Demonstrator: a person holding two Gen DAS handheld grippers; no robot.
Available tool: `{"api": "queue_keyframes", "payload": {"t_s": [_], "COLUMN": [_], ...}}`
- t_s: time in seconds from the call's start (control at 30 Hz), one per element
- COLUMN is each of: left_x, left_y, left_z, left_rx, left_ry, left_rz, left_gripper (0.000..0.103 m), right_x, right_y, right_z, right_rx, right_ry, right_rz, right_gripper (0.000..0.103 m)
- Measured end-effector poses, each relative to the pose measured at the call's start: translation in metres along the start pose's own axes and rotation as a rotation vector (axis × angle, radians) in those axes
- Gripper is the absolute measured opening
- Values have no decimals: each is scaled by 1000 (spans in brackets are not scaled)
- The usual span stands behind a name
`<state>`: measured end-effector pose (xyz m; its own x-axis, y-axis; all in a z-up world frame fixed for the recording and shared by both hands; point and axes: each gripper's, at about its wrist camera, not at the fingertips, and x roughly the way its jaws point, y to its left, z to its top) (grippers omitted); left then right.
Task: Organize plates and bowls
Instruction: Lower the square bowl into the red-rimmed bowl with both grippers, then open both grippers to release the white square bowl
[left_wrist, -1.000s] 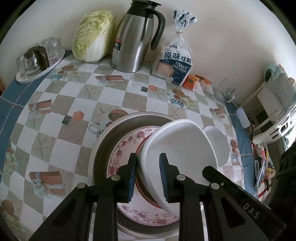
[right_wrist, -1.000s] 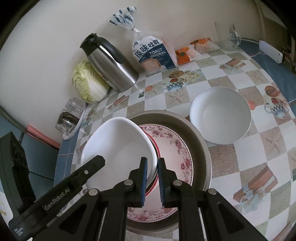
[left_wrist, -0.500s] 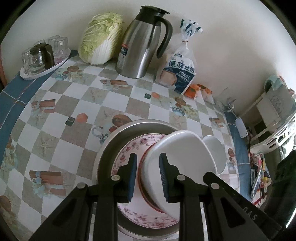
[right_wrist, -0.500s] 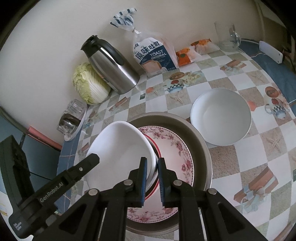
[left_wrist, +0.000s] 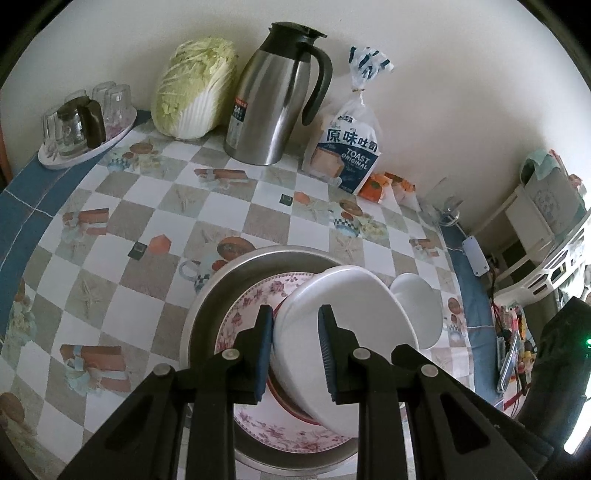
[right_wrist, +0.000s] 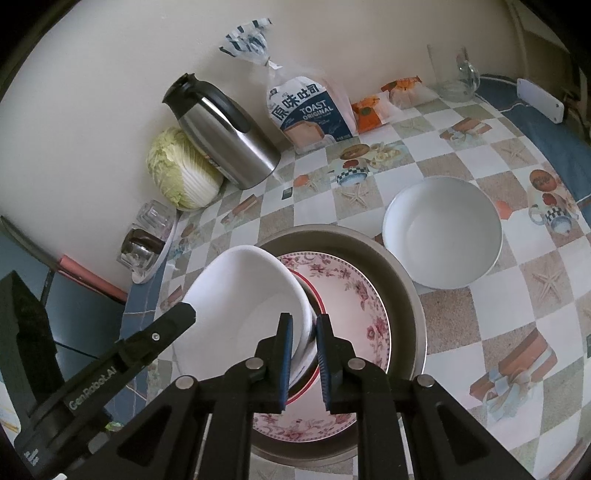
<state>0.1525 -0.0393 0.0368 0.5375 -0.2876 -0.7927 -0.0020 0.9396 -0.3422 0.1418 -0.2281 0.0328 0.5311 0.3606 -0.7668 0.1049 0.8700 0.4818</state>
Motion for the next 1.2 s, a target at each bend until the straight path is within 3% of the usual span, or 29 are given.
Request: {"api": "queue_keyframes", "payload": {"t_s": [0.57, 0.93, 1.0, 1.07, 1.2], "left_x": [3, -2, -4, -7, -12], "left_y": [4, 14, 15, 17, 19], "left_z": [1, 3, 4, 4, 6], "left_rx": [-9, -27, -32, -43, -48], "left_ry": [10, 1, -3, -16, -37], "left_rz": [2, 6, 7, 11, 29], "left_gripper": [24, 26, 34, 58, 66], "right_x": [4, -13, -16, -19, -22], "right_y": [-7, -11, -12, -11, -9], "right_z": [1, 7, 8, 8, 8], "right_rx": [19, 18, 16, 14, 3], "right_ry": [15, -28, -35, -43, -54], "right_rz": [12, 2, 2, 6, -3], "right_gripper": [16, 15, 15, 15, 17]}}
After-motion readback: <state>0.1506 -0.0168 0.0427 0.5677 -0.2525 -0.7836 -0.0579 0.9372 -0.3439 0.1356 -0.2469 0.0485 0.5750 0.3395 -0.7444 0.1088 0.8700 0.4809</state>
